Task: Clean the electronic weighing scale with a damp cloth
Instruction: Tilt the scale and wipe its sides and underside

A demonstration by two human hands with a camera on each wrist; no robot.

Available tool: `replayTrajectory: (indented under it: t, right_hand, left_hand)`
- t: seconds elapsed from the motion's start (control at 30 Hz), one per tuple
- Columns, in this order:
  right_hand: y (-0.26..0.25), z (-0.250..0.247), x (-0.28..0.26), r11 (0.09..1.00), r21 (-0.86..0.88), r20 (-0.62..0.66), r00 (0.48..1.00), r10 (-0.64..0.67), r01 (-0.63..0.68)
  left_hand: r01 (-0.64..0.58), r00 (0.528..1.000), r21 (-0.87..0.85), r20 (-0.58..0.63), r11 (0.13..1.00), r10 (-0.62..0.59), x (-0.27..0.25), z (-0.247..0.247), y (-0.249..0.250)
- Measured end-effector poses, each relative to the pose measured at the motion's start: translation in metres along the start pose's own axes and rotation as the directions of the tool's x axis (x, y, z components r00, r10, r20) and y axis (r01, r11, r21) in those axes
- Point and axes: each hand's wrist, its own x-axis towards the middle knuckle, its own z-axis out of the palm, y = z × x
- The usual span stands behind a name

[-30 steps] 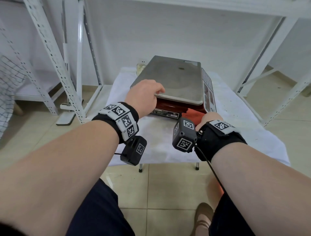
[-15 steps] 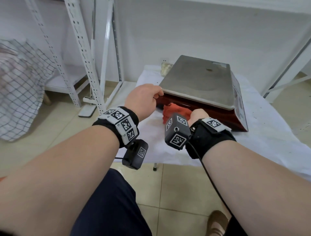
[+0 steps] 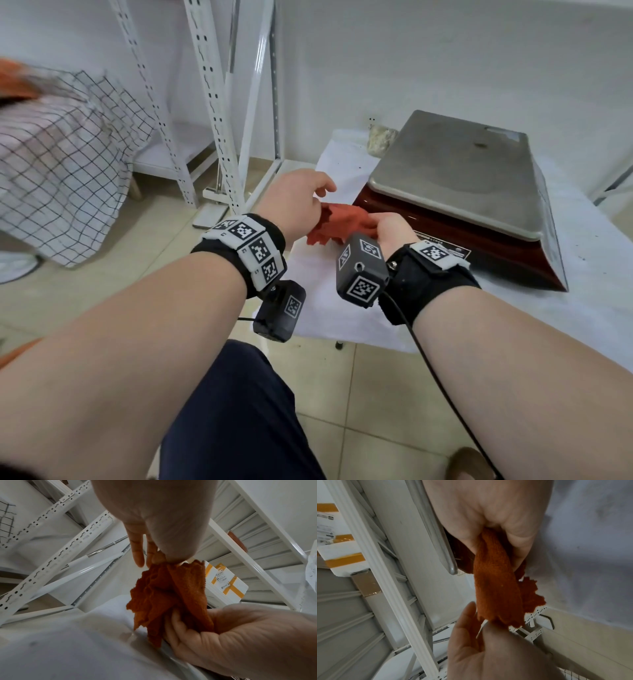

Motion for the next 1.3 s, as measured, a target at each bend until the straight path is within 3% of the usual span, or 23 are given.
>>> replayTrajectory:
  t: [0.2,0.3,0.37,0.43,0.5,0.57,0.63,0.67,0.73,0.83,0.97,1.13,1.23,1.3]
  right_hand:
    - [-0.006,-0.009,0.005,0.995,-0.104,0.012,1.0,-0.011,0.013]
    - [-0.011,-0.019,0.0,0.954,-0.272,0.007,0.991,-0.131,0.128]
    - [-0.016,-0.026,-0.006,0.865,-0.446,0.018,0.969,-0.248,0.229]
    - [-0.022,-0.032,-0.013,0.711,-0.616,0.054,0.918,-0.392,0.34]
    - [-0.03,-0.04,-0.017,0.494,-0.757,0.139,0.845,-0.517,0.427]
    - [-0.034,-0.044,-0.024,0.156,-0.892,0.268,0.774,-0.573,0.424]
    - [-0.035,-0.05,-0.029,-0.184,-0.92,0.384,0.705,-0.596,0.346]
    - [-0.035,-0.053,-0.031,-0.277,-0.908,0.419,0.676,-0.606,0.314]
    - [-0.034,-0.06,-0.031,-0.371,-0.893,0.441,0.656,-0.613,0.254]
    - [-0.03,-0.072,-0.032,-0.395,-0.908,0.369,0.713,-0.597,0.14]
    - [-0.036,-0.088,-0.04,-0.269,-0.944,0.319,0.735,-0.599,0.19]
    - [-0.052,-0.093,-0.061,-0.12,-0.92,0.367,0.712,-0.599,0.374]
    - [-0.06,-0.1,-0.07,-0.006,-0.928,0.273,0.668,-0.693,0.374]
    - [-0.063,-0.105,-0.072,0.109,-0.917,0.187,0.654,-0.733,0.384]
  left_hand:
    - [-0.027,1.0,-0.05,0.007,0.998,0.027,0.006,0.002,-0.001]
    - [-0.029,1.0,-0.052,0.006,0.998,0.029,0.008,0.005,0.006]
    - [-0.044,0.999,-0.051,-0.001,0.998,0.044,0.011,0.008,0.015]
    - [-0.053,0.998,-0.063,-0.016,0.997,0.053,0.015,0.011,0.025]
    - [-0.063,0.997,-0.074,-0.038,0.995,0.06,0.017,0.016,0.037]
    - [-0.082,0.995,-0.076,-0.056,0.994,0.078,0.017,0.019,0.045]
    - [-0.105,0.993,-0.071,-0.056,0.992,0.101,0.015,0.022,0.052]
    - [-0.11,0.993,-0.067,-0.049,0.992,0.107,0.015,0.024,0.055]
    - [-0.109,0.994,-0.056,-0.03,0.993,0.107,0.014,0.026,0.058]
    - [-0.12,0.993,-0.055,-0.011,0.991,0.12,0.012,0.028,0.063]
    - [-0.149,0.988,-0.081,0.012,0.985,0.151,0.01,0.029,0.077]
    - [-0.14,0.984,-0.186,0.084,0.973,0.157,0.011,0.03,0.109]
    - [-0.091,0.967,-0.317,0.199,0.944,0.159,0.013,0.028,0.122]
    - [-0.071,0.966,-0.378,0.206,0.923,0.159,0.013,0.028,0.127]
